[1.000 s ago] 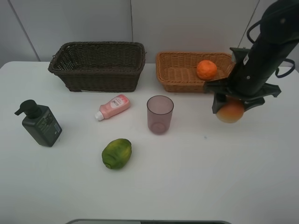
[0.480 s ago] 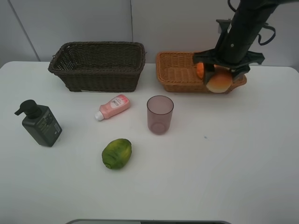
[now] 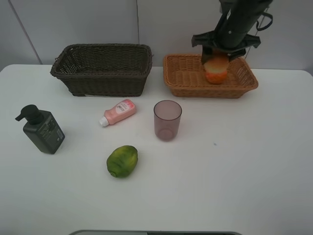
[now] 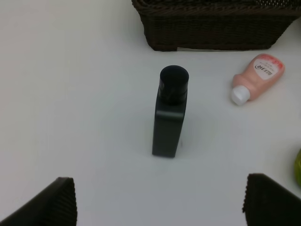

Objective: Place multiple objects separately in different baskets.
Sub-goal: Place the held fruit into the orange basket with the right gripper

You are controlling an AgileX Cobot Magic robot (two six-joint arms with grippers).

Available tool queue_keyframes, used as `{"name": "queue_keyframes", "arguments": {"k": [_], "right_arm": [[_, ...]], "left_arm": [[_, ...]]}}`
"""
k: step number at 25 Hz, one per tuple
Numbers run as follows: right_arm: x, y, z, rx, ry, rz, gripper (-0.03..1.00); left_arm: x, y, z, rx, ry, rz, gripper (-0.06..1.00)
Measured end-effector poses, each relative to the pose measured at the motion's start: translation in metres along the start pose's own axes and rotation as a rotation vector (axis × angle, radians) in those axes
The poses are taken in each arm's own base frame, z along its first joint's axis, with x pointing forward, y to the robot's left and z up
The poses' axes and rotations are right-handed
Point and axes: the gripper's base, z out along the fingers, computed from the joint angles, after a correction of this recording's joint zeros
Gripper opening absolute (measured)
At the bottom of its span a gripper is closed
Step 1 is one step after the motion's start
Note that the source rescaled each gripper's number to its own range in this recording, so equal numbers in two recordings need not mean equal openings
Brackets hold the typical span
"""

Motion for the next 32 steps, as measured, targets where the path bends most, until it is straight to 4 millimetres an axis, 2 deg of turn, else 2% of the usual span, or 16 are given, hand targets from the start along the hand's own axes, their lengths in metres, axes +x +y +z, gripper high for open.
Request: {"name": "queue_keyframes", "arguments": {"k": [12, 20, 26, 27, 28, 29, 31, 32], "right_arm": [[-0.016, 0.015, 0.052, -0.088, -0.22, -0.017, 0.0], [-0.007, 0.019, 0.086, -0.089, -0.183, -0.025, 0.0], [-0.004, 0.022, 0.091, -0.09, -0.169, -0.032, 0.0], [-0.004, 0.023, 0.091, -0.09, -0.169, -0.033, 0.06], [-0.004, 0.023, 0.091, -0.091, -0.168, -0.033, 0.18], [-0.003, 0.024, 0.091, -0.091, -0.167, -0.035, 0.4], [-0.003, 0.024, 0.09, -0.091, -0.167, -0.036, 0.75], [-0.003, 0.024, 0.09, -0.091, -0.165, -0.036, 0.85]], "left_arm": [[0.0, 0.0, 0.0, 0.0, 0.0, 0.0, 0.92], [0.0, 0.0, 0.0, 0.0, 0.0, 0.0, 0.92], [0.0, 0.0, 0.0, 0.0, 0.0, 0.0, 0.92], [0.0, 0.0, 0.0, 0.0, 0.0, 0.0, 0.92], [0.0, 0.0, 0.0, 0.0, 0.0, 0.0, 0.92], [0.0, 0.0, 0.0, 0.0, 0.0, 0.0, 0.92], [0.0, 0.0, 0.0, 0.0, 0.0, 0.0, 0.92], [0.0, 0.0, 0.0, 0.0, 0.0, 0.0, 0.92]]}}
